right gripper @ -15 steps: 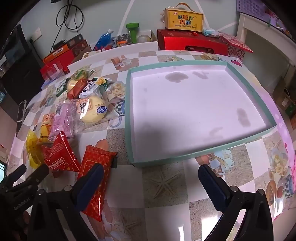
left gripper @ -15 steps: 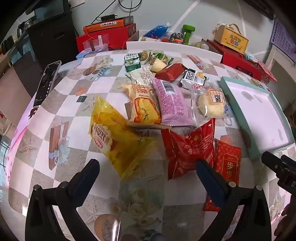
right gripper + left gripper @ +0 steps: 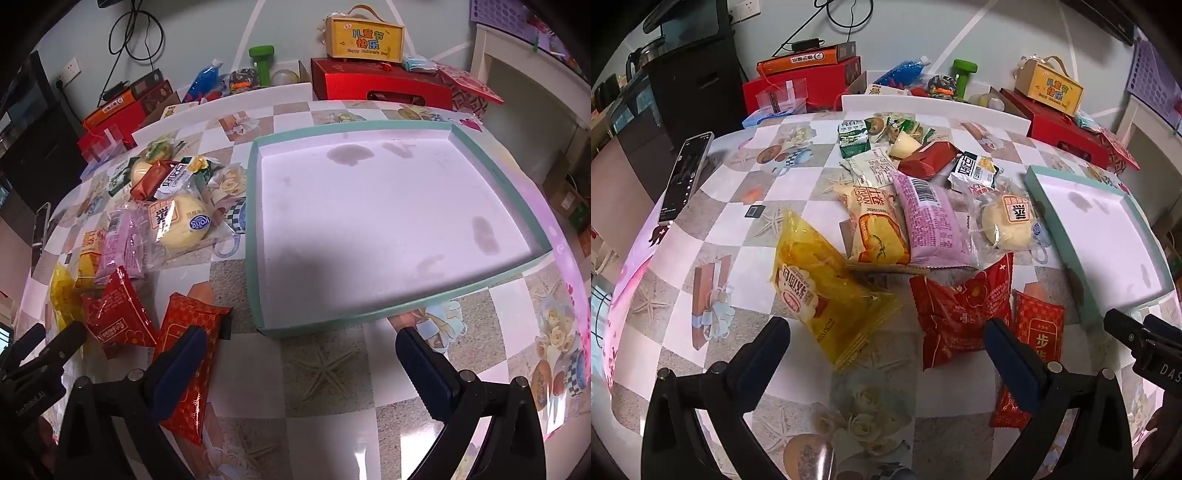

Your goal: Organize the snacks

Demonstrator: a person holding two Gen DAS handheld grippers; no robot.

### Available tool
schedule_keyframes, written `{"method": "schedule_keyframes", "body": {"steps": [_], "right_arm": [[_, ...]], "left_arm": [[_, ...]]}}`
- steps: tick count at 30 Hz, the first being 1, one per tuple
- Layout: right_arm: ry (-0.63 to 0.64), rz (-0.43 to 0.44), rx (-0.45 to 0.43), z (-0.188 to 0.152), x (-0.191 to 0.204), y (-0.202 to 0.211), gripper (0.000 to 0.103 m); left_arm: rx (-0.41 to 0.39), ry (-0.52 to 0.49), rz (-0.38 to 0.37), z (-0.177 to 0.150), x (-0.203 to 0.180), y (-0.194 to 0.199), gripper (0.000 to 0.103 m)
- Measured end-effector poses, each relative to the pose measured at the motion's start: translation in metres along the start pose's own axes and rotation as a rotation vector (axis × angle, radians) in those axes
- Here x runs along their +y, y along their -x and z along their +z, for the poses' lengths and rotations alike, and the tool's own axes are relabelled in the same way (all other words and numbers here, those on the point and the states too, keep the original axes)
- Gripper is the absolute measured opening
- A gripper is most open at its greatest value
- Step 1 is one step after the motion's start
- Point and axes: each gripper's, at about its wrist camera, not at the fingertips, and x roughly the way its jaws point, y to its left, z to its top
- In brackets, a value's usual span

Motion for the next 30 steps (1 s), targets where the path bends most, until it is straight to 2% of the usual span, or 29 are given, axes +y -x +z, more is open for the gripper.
{"method": "schedule_keyframes", "body": {"steps": [30], "right_arm": [[-0.008, -0.005, 0.003, 0.0014, -0.0006, -0.001, 0.103]], "left_arm": [[0.003, 0.001, -0.016, 0.0018, 0.0, 0.0009, 0.103]]}}
